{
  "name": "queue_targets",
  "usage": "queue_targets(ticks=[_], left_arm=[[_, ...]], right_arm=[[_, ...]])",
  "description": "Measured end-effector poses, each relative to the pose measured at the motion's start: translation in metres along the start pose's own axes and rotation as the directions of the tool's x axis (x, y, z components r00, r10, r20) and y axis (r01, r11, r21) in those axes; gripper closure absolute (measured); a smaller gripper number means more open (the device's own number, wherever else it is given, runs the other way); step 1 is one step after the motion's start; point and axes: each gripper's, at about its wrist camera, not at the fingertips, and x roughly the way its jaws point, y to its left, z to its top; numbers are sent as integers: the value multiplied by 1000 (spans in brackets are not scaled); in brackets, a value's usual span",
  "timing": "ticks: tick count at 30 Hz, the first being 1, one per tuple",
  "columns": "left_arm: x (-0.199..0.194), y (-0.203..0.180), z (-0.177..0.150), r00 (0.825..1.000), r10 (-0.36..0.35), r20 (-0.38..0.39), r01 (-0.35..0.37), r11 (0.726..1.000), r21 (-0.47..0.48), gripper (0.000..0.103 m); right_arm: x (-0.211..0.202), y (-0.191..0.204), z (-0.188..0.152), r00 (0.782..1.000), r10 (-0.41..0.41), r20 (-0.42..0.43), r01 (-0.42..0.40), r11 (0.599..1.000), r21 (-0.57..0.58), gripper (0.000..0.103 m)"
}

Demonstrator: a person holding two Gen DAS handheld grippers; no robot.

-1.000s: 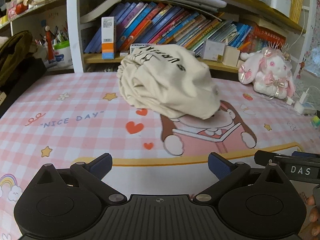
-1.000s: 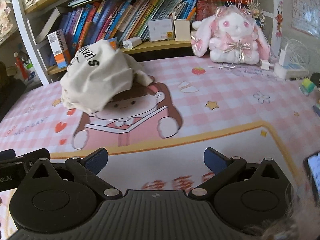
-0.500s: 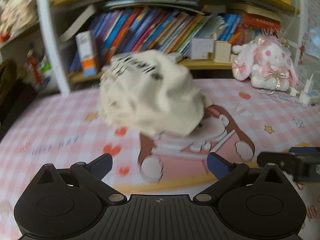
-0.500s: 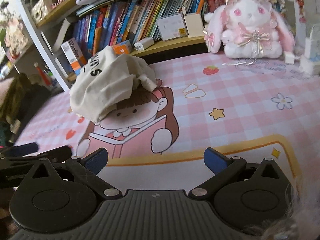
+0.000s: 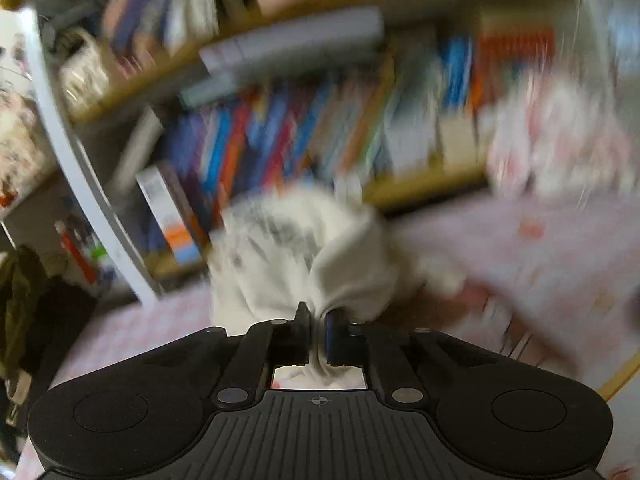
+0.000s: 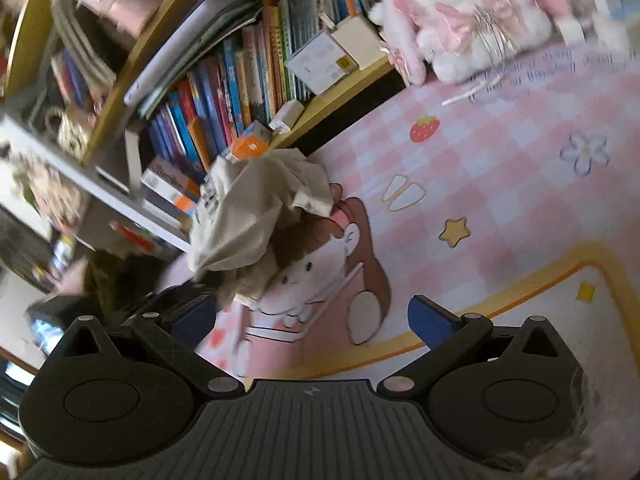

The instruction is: Fold clothes

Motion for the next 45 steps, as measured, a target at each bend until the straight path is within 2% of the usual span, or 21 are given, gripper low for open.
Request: queue_targets(ticks=[4, 8, 13, 16, 18, 20, 22, 25, 27, 28, 30, 32, 35, 36, 37, 38, 39, 40, 42, 44, 45], left_arm=[[-76, 6, 20, 988, -99, 121, 104, 994, -33, 98], [-117, 9, 22, 974, -184, 130, 193, 979, -63, 98], [-141, 6, 17, 962, -239, 129, 250, 965, -79, 98], [-154, 7, 14, 959, -247, 137, 258, 964, -69, 98], [-161, 14, 11, 963, -235, 133, 248, 964, -91, 98], [-161, 30, 5, 974, -197, 112, 212, 966, -147, 98], [-160, 54, -4, 987, -140, 83, 156, 959, -239, 98], [-169, 109, -15, 998, 14, 65, 16, 901, -434, 99], [-181, 146, -15, 986, 144, 87, -76, 843, -533, 99], [-189, 159, -8, 970, 212, 119, -113, 827, -551, 99], [-204, 169, 19, 919, 317, 234, -154, 836, -526, 99], [-214, 163, 52, 855, 363, 371, -167, 869, -466, 99], [-214, 142, 107, 748, 340, 570, -111, 910, -399, 100], [-211, 135, 122, 726, 306, 616, -67, 923, -379, 100], [-206, 128, 135, 716, 257, 650, -9, 933, -359, 100], [-192, 115, 139, 740, 189, 646, 34, 948, -317, 100], [-172, 96, 136, 784, 107, 612, 72, 963, -261, 100], [-152, 78, 134, 821, 26, 571, 113, 972, -207, 100], [-112, 42, 128, 874, -133, 468, 205, 973, -106, 100], [-73, 5, 123, 896, -283, 342, 307, 952, -17, 100], [-53, -13, 120, 895, -352, 272, 360, 933, 22, 95]], right_arm=[[10, -13, 1, 988, 150, -17, -144, 970, 196, 0], [31, -22, -8, 934, 357, -15, -316, 845, 432, 0], [52, -16, -24, 901, 430, -63, -321, 757, 569, 0], [58, -17, -36, 900, 431, -70, -293, 716, 634, 2], [56, -19, -35, 910, 412, -38, -293, 708, 643, 14], [51, -20, -26, 924, 383, -2, -298, 722, 625, 63], [48, -12, -15, 919, 394, 3, -323, 750, 577, 89], [43, 11, 0, 891, 453, -16, -392, 788, 474, 96], [38, 51, 6, 833, 547, -88, -491, 802, 340, 97], [33, 75, 4, 789, 599, -137, -550, 788, 275, 97], [19, 128, -4, 680, 688, -255, -680, 721, 133, 98], [3, 170, -12, 565, 757, -329, -791, 610, 48, 98], [-22, 210, -9, 362, 872, -330, -917, 397, 41, 98], [-30, 216, -5, 312, 897, -312, -939, 341, 42, 98], [-37, 218, 1, 285, 913, -291, -951, 307, 32, 98], [-44, 218, 6, 267, 925, -271, -959, 282, 18, 101], [-51, 214, 11, 263, 932, -251, -962, 271, 0, 101], [-58, 208, 16, 272, 935, -225, -961, 275, -19, 101], [-66, 183, 23, 338, 928, -157, -941, 335, -47, 101], [-65, 147, 28, 445, 892, -82, -895, 445, -26, 101], [-63, 125, 28, 527, 848, -50, -849, 528, -4, 101]])
